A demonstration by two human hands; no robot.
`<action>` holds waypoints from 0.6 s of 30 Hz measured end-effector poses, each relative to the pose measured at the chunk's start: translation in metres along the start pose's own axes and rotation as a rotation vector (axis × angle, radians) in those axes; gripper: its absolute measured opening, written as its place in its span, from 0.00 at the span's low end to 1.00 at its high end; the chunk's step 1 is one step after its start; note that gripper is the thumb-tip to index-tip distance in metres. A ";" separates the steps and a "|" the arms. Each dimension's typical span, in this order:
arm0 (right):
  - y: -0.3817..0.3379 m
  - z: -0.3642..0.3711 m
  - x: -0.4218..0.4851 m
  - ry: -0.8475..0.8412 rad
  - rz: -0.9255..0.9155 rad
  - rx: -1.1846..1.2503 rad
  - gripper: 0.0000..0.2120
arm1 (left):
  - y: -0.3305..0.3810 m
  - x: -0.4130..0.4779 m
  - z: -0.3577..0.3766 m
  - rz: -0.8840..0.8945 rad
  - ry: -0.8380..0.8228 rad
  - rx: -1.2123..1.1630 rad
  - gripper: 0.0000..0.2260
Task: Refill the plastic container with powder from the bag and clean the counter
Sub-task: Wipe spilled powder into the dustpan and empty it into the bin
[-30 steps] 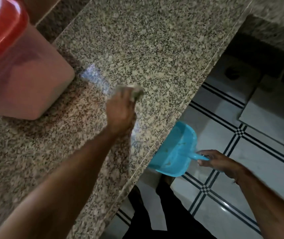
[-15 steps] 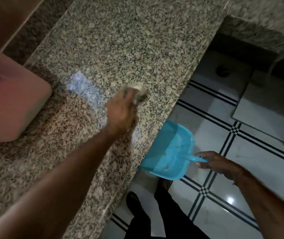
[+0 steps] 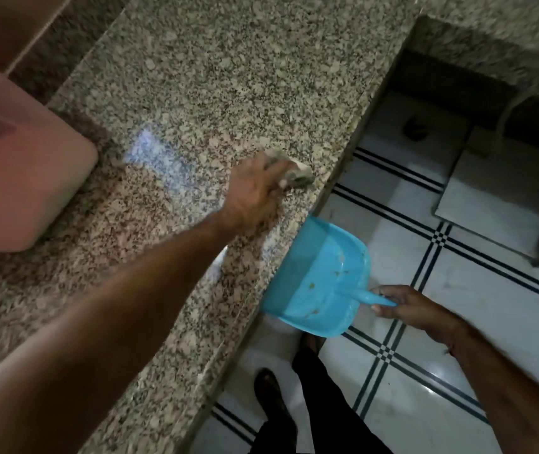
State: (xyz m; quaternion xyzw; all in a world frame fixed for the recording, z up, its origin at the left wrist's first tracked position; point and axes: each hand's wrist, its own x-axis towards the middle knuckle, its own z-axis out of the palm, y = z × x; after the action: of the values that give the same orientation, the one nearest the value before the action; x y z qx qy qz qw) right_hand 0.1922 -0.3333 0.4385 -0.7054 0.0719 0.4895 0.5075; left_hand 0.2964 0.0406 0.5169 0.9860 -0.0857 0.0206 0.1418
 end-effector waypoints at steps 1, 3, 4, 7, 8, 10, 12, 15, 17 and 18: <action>0.001 0.006 -0.005 0.010 0.008 0.006 0.11 | 0.004 -0.014 0.004 0.025 -0.012 0.003 0.23; 0.005 0.020 -0.016 0.025 0.023 0.010 0.11 | 0.001 -0.049 0.006 0.077 -0.035 -0.015 0.23; 0.007 0.028 -0.022 0.029 0.025 0.003 0.11 | -0.001 -0.069 0.002 0.107 -0.034 -0.028 0.22; 0.014 0.057 -0.042 0.041 0.031 -0.016 0.11 | -0.006 -0.143 -0.007 0.144 -0.017 -0.055 0.18; 0.018 0.068 -0.048 0.039 0.028 -0.021 0.10 | -0.008 -0.173 -0.011 0.129 -0.024 -0.067 0.18; 0.026 0.092 -0.061 0.041 0.030 -0.027 0.08 | -0.010 -0.234 -0.018 0.071 -0.048 -0.078 0.19; 0.035 0.116 -0.075 0.045 0.020 -0.028 0.07 | -0.013 -0.281 -0.026 0.034 -0.074 -0.076 0.17; 0.044 0.149 -0.093 0.058 -0.003 -0.020 0.06 | -0.012 -0.302 -0.051 -0.039 -0.031 -0.185 0.13; 0.048 0.164 -0.101 0.069 -0.011 -0.010 0.06 | -0.022 -0.296 -0.069 -0.233 0.104 -0.264 0.13; 0.049 0.169 -0.104 0.070 -0.017 -0.007 0.06 | -0.032 -0.293 -0.077 -0.331 0.162 -0.261 0.12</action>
State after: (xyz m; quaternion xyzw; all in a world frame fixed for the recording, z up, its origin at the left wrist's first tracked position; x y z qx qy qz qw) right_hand 0.0054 -0.2649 0.4848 -0.7244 0.0817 0.4606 0.5064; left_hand 0.0122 0.1409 0.5631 0.9550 0.0872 0.0647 0.2761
